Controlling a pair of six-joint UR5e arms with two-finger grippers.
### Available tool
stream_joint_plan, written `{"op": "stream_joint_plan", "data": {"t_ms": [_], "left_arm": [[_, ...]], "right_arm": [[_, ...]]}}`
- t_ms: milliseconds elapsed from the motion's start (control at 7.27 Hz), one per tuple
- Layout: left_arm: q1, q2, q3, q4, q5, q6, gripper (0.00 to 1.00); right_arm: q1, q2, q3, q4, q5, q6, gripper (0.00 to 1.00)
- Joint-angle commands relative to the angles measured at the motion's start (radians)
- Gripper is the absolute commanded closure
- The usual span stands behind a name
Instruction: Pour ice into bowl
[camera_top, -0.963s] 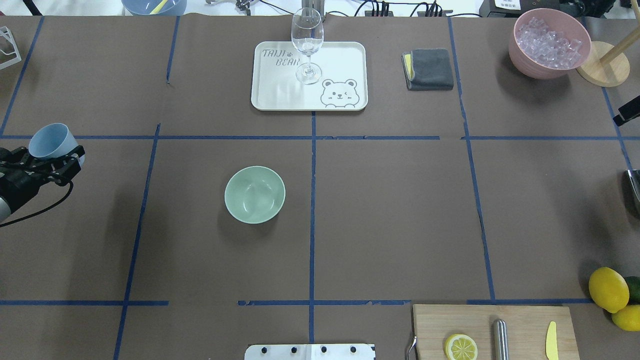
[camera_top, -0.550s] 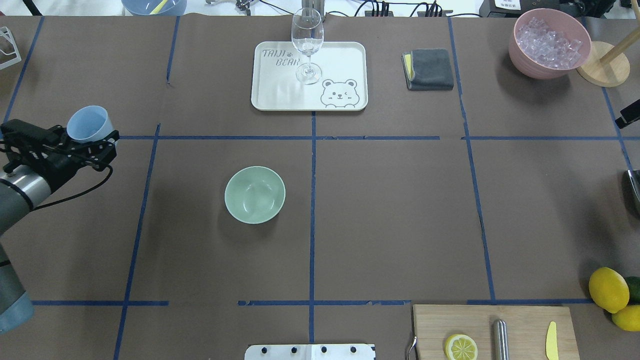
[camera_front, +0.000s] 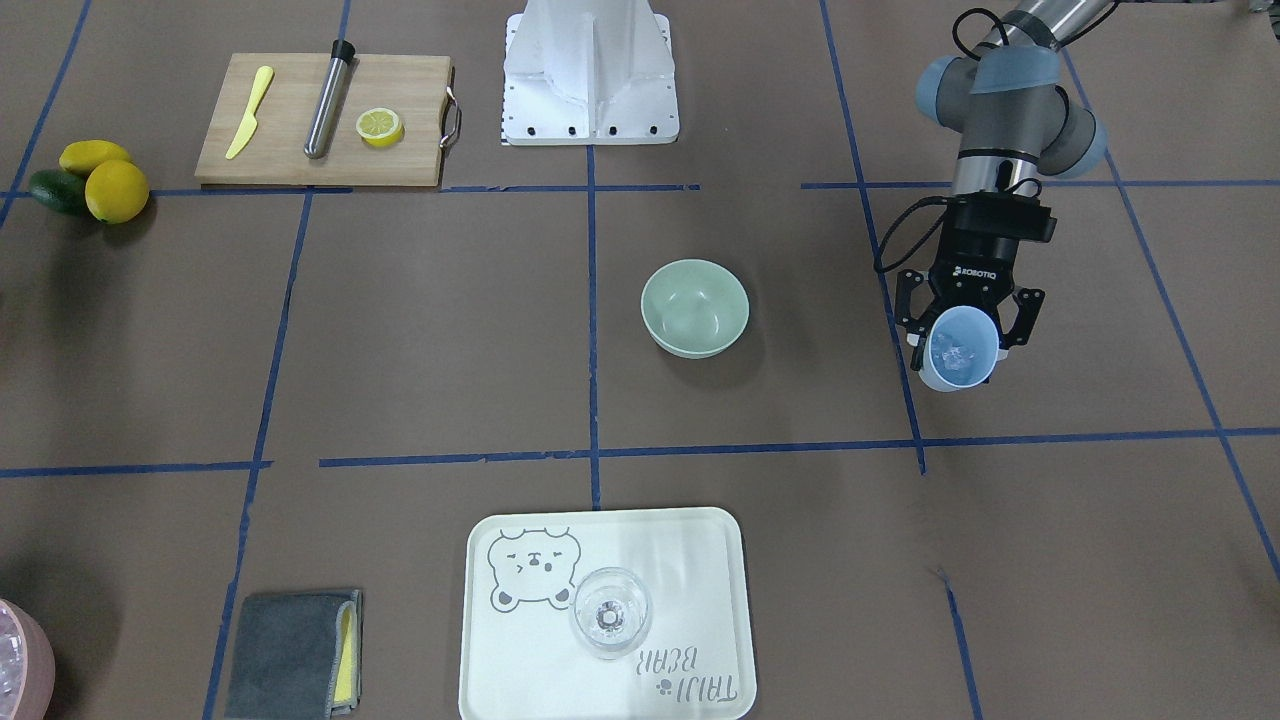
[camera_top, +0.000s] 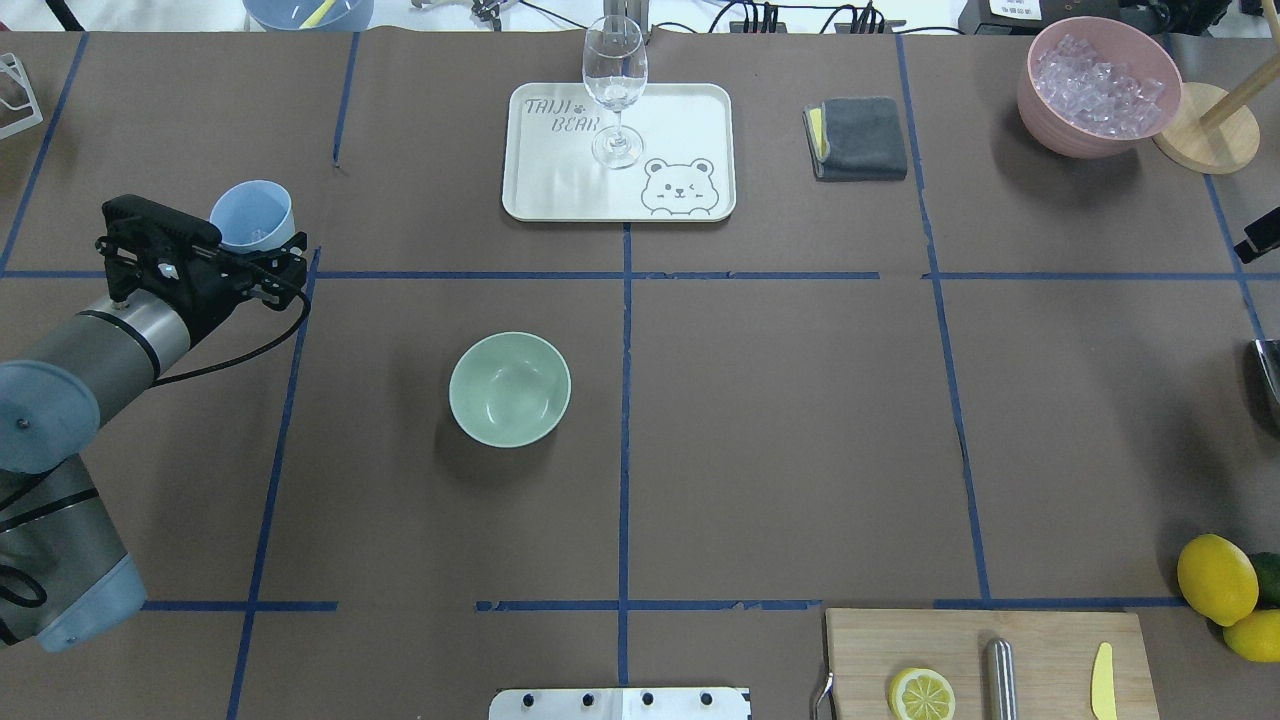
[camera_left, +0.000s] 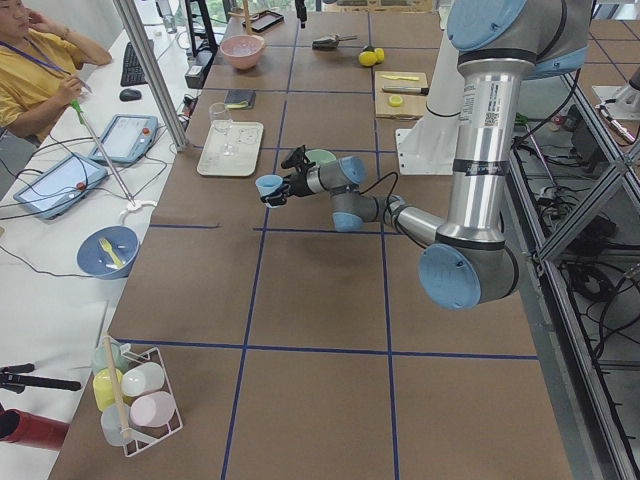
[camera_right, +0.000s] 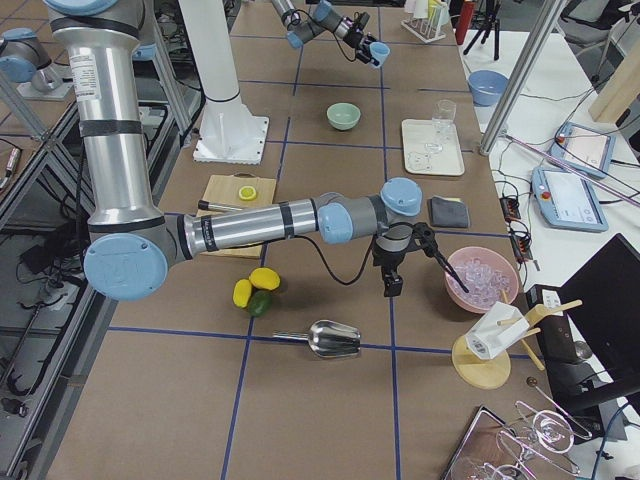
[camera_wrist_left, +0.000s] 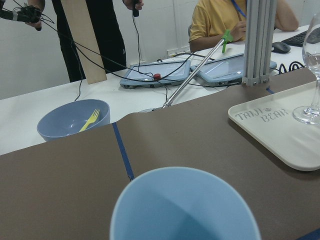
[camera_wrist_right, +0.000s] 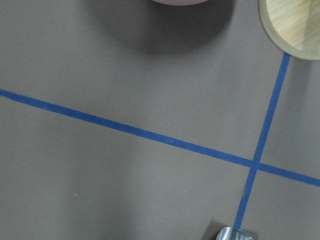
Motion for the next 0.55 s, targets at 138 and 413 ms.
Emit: {"op": "stream_joint_plan", "data": {"t_ms": [138,413], "left_arm": [[0.098,-0.086,-0.033,0.177,0.151,0.004,1.0],[0.189,-0.164,-0.035,0.309,0.292,0.1,1.0]], "right_arm": [[0.002,-0.008,0.0,0.0,0.001,-0.001,0.0],[0.007,-0.008,0.0,0.0,-0.001,-0.001,0.0]]}}
